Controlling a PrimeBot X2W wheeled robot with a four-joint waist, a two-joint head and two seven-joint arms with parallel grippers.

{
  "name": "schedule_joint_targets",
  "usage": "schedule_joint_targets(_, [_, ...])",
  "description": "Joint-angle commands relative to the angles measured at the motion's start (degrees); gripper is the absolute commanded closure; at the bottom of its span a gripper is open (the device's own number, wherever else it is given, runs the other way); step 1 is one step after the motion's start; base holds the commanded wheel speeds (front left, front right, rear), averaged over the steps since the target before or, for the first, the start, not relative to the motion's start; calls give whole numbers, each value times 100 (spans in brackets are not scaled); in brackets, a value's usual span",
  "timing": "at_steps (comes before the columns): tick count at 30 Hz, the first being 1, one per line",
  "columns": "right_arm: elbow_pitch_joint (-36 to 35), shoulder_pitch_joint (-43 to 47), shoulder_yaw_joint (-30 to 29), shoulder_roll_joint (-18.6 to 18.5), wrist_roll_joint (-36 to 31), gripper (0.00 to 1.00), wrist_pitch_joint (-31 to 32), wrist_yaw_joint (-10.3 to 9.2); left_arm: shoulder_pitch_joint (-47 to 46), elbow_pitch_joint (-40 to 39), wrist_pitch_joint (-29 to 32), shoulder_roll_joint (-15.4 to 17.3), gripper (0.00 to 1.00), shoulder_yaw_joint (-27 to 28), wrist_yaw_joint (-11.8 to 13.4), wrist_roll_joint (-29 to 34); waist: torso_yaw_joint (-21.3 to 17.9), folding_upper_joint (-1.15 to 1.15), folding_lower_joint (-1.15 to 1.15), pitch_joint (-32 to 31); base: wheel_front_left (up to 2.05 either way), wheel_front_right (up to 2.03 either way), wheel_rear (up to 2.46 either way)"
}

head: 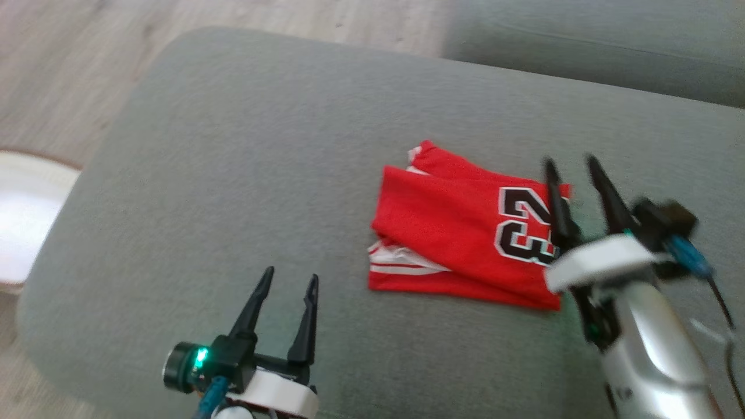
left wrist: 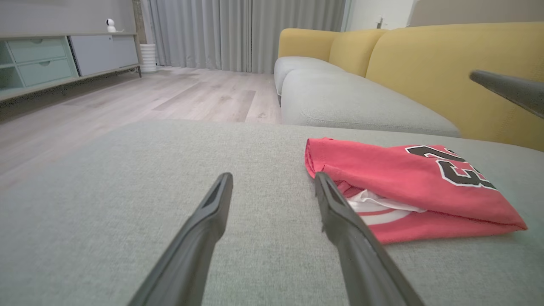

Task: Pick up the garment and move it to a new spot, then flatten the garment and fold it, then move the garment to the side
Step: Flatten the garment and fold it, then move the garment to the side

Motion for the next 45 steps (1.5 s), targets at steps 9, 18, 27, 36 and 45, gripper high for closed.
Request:
schedule_joint_targets(9, [-323, 806, -1203, 103, -985, 0, -61, -4, -197, 48, -30, -8, 0, 686, 202, 381, -896, 0, 0, -328, 0, 0, 0])
schedule_joint_targets(18, [-240, 1327, -1127, 113, -959, 0, -62, -4, 251, 113, -30, -8, 0, 1049, 241, 557, -1243, 0, 0, -561, 0, 0, 0])
schedule_joint_targets(27, [-147, 1576, -938, 114, -788, 0, -62, -4, 473, 65, -30, -9, 0, 1054, 203, 550, -1291, 0, 0, -628, 0, 0, 0])
schedule_joint_targets(36, [255, 1041, -255, 114, -425, 0, -62, -4, 300, 61, -30, -9, 0, 671, 121, 473, -898, 0, 0, -317, 0, 0, 0])
schedule_joint_targets(45, [1093, -61, -3, 115, -251, 0, 100, -4, 79, -8, -30, -9, 0, 193, 129, 233, -292, 0, 0, 182, 0, 0, 0])
